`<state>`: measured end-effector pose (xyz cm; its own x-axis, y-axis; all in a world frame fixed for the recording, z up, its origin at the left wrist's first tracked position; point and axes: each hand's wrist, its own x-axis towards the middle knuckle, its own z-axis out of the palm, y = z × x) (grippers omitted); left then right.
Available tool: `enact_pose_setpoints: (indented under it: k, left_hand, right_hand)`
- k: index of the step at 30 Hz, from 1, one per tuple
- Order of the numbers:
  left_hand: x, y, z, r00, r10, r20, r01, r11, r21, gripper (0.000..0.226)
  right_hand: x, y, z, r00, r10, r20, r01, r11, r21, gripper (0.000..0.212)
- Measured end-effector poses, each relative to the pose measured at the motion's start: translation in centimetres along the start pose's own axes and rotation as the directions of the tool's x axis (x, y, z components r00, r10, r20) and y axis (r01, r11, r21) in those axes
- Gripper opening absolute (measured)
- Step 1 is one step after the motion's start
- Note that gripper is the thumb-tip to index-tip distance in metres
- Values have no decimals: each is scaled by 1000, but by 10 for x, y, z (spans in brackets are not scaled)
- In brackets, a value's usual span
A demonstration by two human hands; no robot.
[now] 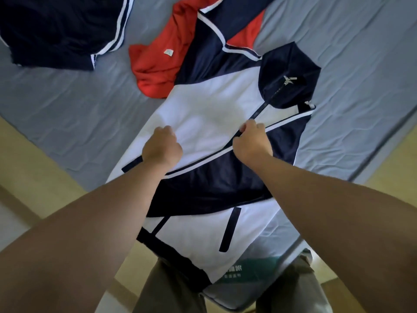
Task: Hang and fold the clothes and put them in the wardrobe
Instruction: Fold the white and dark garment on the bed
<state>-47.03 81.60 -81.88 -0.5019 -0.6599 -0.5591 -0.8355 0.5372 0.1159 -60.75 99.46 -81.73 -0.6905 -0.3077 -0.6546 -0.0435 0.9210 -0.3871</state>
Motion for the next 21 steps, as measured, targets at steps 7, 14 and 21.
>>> enact_pose_setpoints:
  k: [7,14,21]
  left_hand:
    - [48,25,-10,982,187,-3,-163,846,-507,43]
    - [90,51,-28,942,161,294,186,479,-858,35]
    - [112,54,-45,857,-10,515,513,100,-852,41]
  right_hand:
    - [94,-153,-43,941,-215,-262,303,880,366,67]
    - [126,-196,-57,999,11,43,-41,598,800,26]
    - [30,-33,-35,905,-1,426,-205,875,438,20]
